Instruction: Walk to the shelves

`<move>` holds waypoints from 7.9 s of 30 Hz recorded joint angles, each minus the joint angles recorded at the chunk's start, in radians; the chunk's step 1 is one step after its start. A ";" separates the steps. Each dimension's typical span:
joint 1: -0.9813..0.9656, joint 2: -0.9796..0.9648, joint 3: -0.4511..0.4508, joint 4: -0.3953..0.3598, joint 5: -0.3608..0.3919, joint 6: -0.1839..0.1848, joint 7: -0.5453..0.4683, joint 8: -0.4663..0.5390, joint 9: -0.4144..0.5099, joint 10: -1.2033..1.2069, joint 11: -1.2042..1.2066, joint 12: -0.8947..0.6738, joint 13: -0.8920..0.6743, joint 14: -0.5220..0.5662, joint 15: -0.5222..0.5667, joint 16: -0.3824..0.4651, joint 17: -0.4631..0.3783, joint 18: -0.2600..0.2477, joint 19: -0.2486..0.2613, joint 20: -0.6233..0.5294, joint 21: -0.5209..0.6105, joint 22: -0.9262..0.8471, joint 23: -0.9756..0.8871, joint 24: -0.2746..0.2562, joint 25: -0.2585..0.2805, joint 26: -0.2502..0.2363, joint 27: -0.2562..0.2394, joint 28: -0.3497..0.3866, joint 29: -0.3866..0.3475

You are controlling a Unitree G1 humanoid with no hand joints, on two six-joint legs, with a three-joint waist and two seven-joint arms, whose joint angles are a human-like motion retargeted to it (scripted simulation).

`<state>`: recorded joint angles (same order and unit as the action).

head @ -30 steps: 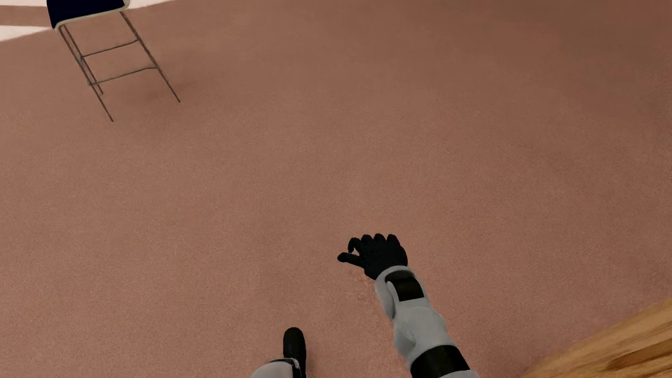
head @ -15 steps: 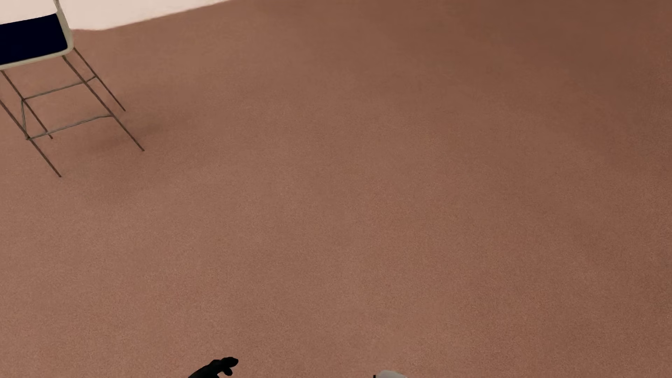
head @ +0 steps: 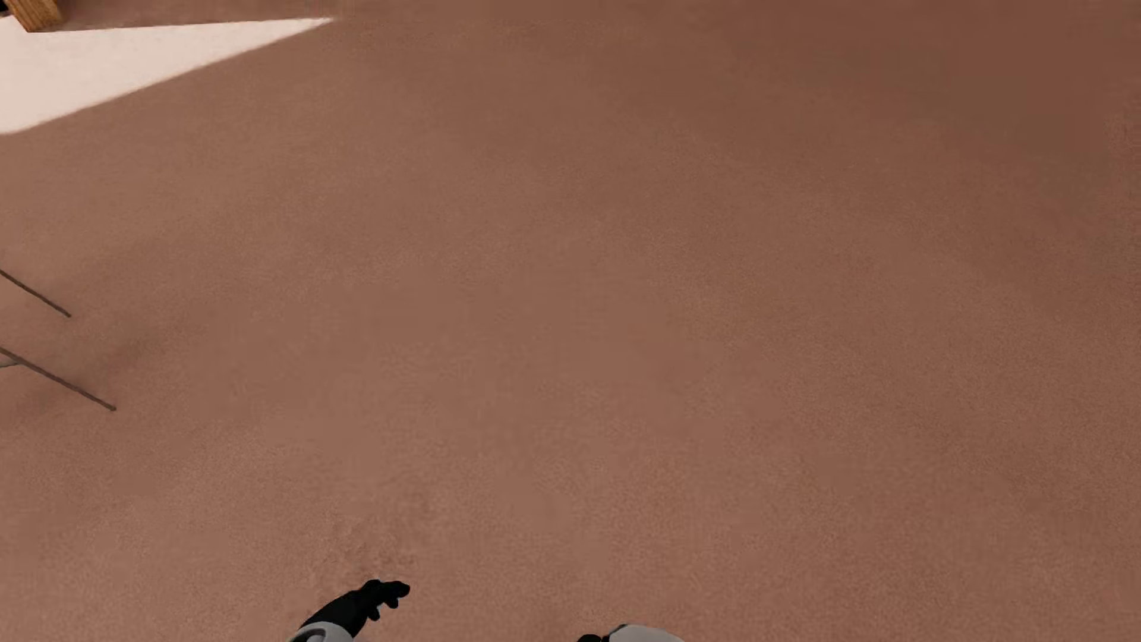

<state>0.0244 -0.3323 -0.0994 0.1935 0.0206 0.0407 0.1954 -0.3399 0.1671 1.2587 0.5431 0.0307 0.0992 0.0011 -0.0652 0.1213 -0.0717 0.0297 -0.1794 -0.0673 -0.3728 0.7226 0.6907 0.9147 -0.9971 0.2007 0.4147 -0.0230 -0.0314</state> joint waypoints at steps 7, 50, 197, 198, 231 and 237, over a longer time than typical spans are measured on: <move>-0.505 0.446 0.127 0.072 0.160 0.044 -0.065 0.216 -0.020 -0.279 -0.240 0.420 -0.377 -0.030 -0.152 -0.039 0.015 0.034 0.049 0.191 0.428 0.057 -0.134 -0.033 -0.125 0.069 -0.289 -0.046 -0.001; -0.468 0.495 0.130 -0.076 0.224 0.058 -0.182 0.335 0.016 -1.069 -0.247 0.399 -0.439 0.001 -0.217 -0.100 0.051 -0.068 -0.005 0.199 0.629 -0.044 -0.256 -0.043 -0.271 0.029 -0.334 -0.074 0.030; 0.286 -0.220 0.010 -0.262 -0.013 -0.090 0.080 0.395 0.006 -0.954 -0.346 -0.155 0.337 -0.472 0.098 0.010 0.034 -0.029 0.249 0.063 0.306 -0.022 0.057 -0.057 -0.357 0.022 -0.135 0.119 0.273; 0.322 -0.241 0.003 -0.244 0.005 -0.081 0.084 0.377 0.011 -0.920 -0.229 -0.151 0.330 -0.447 0.140 0.011 0.058 -0.039 0.202 0.068 0.251 -0.034 0.023 -0.074 -0.336 0.022 -0.129 0.122 0.250; -0.030 -0.175 0.038 -0.290 -0.280 -0.124 -0.015 0.168 -0.005 -0.819 0.421 -0.094 0.295 -0.342 0.080 -0.153 0.084 0.055 0.151 0.135 0.337 0.051 0.071 -0.027 -0.242 -0.112 -0.123 0.194 0.243; 0.282 -0.203 0.023 -0.300 -0.082 -0.114 0.028 0.161 -0.013 -0.952 -0.350 -0.213 0.255 -0.417 0.104 -0.070 0.084 0.003 0.198 0.045 0.325 -0.142 0.047 -0.082 -0.382 -0.120 -0.185 0.282 0.283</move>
<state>0.3060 -0.5353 -0.0760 -0.1066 -0.0615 -0.0735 0.2236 -0.1792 0.1539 0.3072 0.1930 -0.1821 0.3542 -0.4161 0.0389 0.0511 0.0118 0.0330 0.0181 -0.0220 -0.0476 0.5810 0.7379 0.8329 -1.3791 0.0810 0.2301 0.2594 0.2519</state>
